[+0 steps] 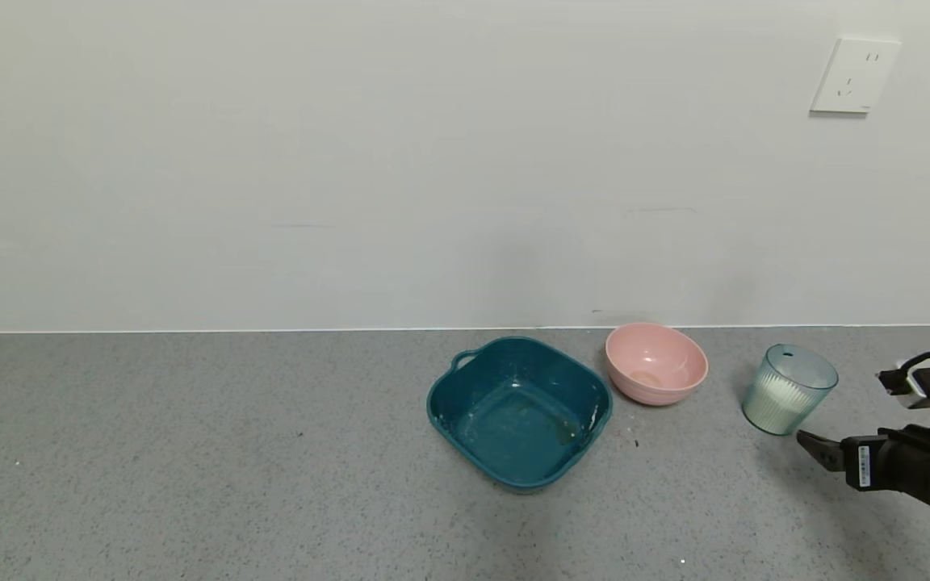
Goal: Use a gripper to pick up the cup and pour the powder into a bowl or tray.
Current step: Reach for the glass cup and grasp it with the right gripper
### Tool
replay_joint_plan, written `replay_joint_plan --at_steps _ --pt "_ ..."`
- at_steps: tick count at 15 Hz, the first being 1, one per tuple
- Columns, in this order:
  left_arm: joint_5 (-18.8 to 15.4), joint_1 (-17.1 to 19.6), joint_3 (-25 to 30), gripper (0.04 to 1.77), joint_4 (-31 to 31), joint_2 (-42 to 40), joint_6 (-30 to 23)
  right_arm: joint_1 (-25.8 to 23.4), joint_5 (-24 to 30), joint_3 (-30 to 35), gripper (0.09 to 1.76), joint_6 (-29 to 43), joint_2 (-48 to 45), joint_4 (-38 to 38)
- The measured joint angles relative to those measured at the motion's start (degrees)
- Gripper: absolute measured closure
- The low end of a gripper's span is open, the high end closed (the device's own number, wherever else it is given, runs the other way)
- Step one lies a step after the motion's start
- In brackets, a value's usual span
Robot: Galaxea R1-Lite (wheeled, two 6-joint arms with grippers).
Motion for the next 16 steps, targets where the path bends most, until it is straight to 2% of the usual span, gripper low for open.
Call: replay_joint_plan --at_steps 7,16 --pt "0.00 0.00 0.00 0.09 0.00 0.00 0.00 0.63 0.35 -1.73 0.14 -0.61 11.54 -15.49" --pt "0.02 0.00 0.00 0.09 0.00 0.00 0.00 1.74 0.38 -8.81 0.14 -0.61 17.48 -16.21"
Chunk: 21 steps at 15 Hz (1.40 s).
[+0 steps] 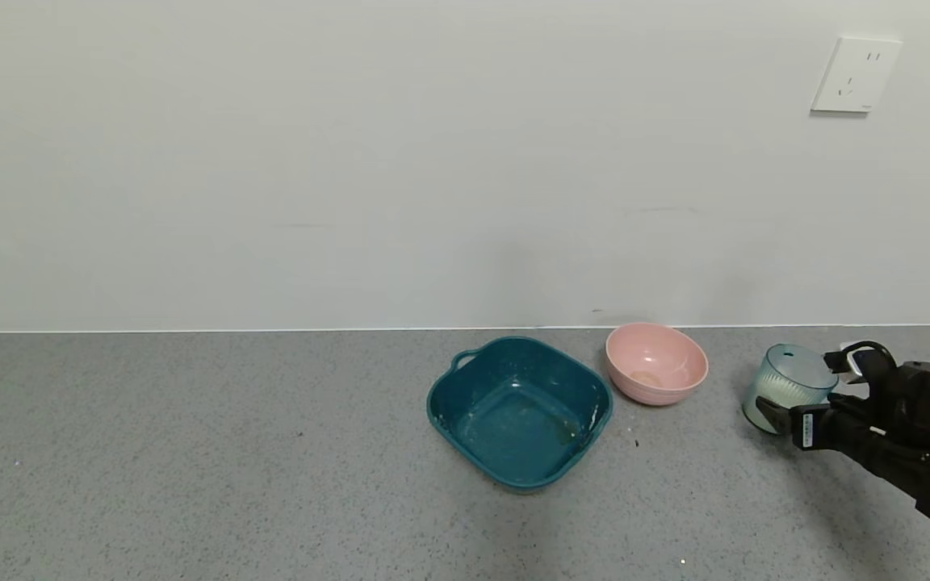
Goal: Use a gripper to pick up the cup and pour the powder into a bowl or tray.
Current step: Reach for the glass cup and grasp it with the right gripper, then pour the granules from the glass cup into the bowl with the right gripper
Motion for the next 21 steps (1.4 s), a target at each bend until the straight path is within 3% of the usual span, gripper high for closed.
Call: replay_joint_plan --at_steps 12,13,14,15,21 --pt "-0.02 0.00 0.00 0.09 0.00 0.00 0.02 -0.17 -0.02 -4.89 0.14 -0.04 3.49 0.37" --pt "-0.02 0.00 0.00 0.09 0.02 0.00 0.00 -0.13 0.00 -4.94 0.16 -0.06 3.58 0.34" --pt "-0.02 0.00 0.00 0.09 0.02 0.00 0.00 -0.11 -0.02 -4.99 0.36 -0.04 3.72 0.26" --pt "-0.02 0.00 0.00 0.09 0.02 0.00 0.00 -0.11 -0.05 -5.00 0.45 -0.04 3.88 0.04" --pt "-0.02 0.00 0.00 0.09 0.00 0.00 0.00 -0.04 -0.11 -5.13 0.50 -0.06 4.02 0.20"
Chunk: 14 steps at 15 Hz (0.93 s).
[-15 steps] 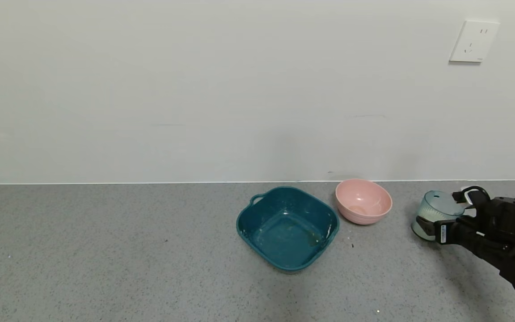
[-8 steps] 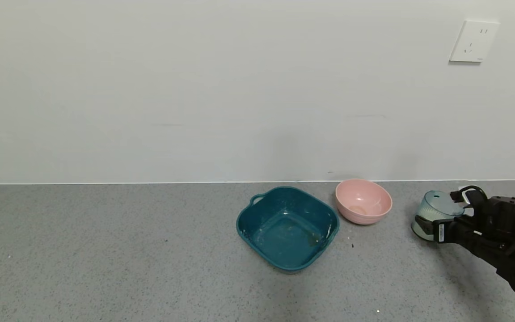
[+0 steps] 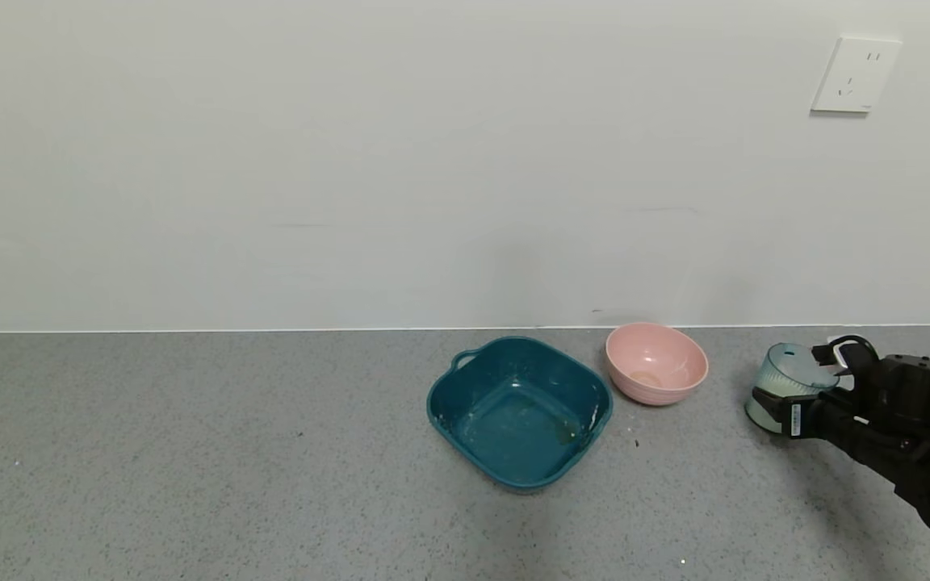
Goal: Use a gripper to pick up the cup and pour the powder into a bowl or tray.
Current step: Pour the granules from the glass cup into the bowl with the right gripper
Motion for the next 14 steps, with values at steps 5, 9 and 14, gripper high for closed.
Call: replay_joint_plan --at_steps 5,9,14 --pt "0.02 0.00 0.00 0.09 0.00 0.00 0.00 0.28 -0.49 -2.49 0.50 -0.29 -1.63 4.77" --pt "0.00 0.00 0.00 0.09 0.00 0.00 0.00 1.02 -1.60 -7.08 0.50 -0.35 -6.46 14.31" --pt "0.02 0.00 0.00 0.09 0.00 0.00 0.02 3.50 -4.16 -12.43 0.50 -0.93 -11.47 22.77"
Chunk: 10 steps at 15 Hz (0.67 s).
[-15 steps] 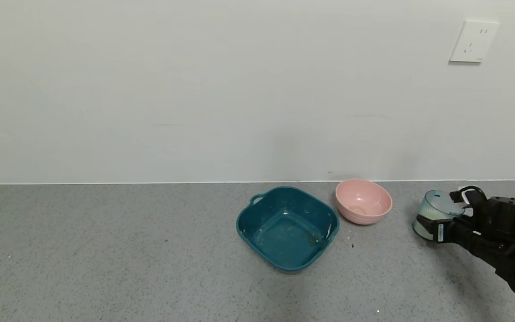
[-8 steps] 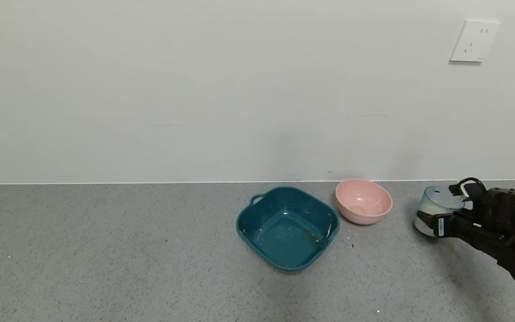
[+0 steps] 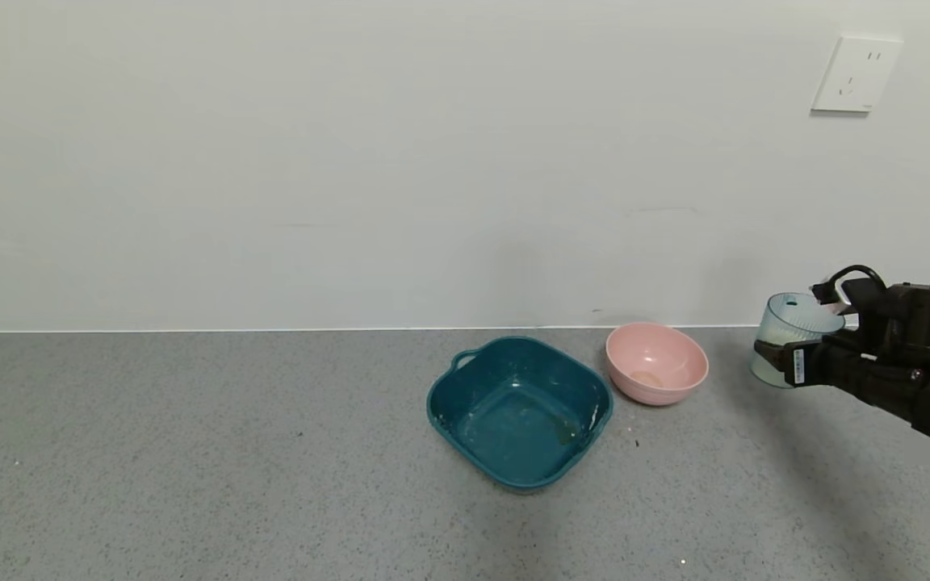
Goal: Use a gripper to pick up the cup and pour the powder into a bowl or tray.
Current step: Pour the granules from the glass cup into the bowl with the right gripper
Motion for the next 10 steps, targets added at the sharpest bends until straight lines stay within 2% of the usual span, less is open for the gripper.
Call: replay_joint_plan --at_steps 4,10 --pt "-0.02 0.00 0.00 0.09 0.00 0.00 -0.02 1.77 -2.35 -6.45 0.50 -2.99 -2.27 6.86" --pt "-0.02 0.00 0.00 0.09 0.00 0.00 -0.02 5.07 -6.85 -14.63 0.50 -12.43 -2.73 13.03"
